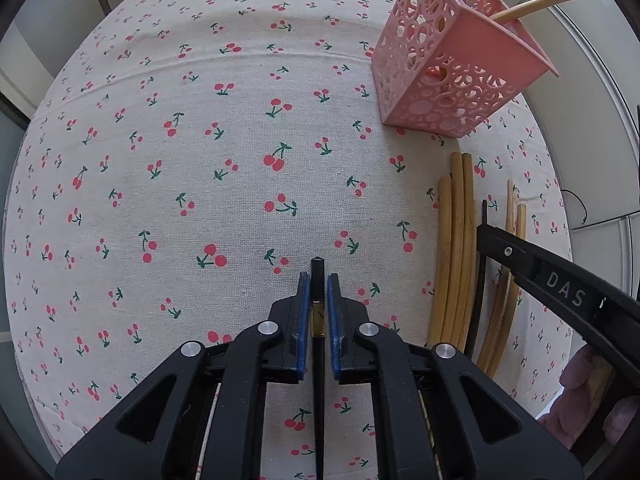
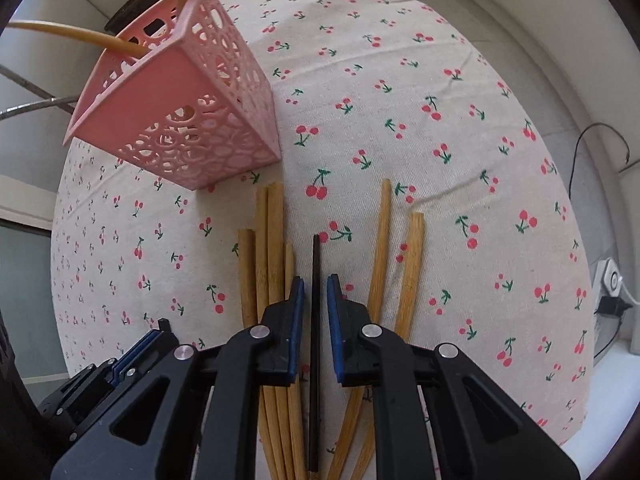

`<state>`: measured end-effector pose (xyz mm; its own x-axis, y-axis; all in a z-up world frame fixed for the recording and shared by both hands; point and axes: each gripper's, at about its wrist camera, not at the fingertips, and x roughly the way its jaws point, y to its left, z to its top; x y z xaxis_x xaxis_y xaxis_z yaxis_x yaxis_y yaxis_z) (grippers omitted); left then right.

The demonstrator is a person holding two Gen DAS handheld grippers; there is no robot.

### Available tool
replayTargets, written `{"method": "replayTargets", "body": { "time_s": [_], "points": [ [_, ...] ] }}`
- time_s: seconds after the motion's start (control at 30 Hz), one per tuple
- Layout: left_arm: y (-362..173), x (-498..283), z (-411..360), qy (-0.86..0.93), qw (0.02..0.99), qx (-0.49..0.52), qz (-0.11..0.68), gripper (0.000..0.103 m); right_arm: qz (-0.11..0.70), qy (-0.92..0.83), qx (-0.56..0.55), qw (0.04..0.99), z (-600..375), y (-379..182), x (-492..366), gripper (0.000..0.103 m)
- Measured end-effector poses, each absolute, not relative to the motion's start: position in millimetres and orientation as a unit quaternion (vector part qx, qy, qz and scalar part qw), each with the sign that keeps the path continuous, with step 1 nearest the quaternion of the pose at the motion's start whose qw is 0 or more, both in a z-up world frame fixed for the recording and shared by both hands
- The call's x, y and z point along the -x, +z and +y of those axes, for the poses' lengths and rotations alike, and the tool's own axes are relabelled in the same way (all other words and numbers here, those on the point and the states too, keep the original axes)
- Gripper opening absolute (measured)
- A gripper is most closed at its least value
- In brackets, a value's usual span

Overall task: Organize utensils
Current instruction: 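Lift the left tool's chopstick over the pink holder while the right tool carries its chopstick there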

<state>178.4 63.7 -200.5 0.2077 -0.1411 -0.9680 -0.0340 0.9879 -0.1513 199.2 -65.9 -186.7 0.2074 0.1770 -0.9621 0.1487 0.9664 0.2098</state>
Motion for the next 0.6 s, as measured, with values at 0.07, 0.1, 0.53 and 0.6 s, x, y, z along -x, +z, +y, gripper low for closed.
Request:
{"method": "replayTargets", "body": {
  "time_s": [0.07,0.1,0.53,0.6],
  "points": [
    [-200,-178,60,-0.039,0.775,0.067,0.627,0.021,0.625,0.007,-0.123,0.771,-60,-186,-200,0.005],
    [-200,-177,56,-0.039,0.776,0.06,0.626,0.021,0.622,0.009,-0.125,0.773,-58,-187,-199,0.005],
    [-186,-164,64,-0.037,0.801,0.093,0.59,0.006,0.562,0.044,-0.175,0.807,-109,-157,-163,0.004],
    [-174,-159,65,-0.044,0.811,0.098,0.575,0.006,0.551,0.051,-0.182,0.813,-115,-144,-158,0.004]
  ]
}}
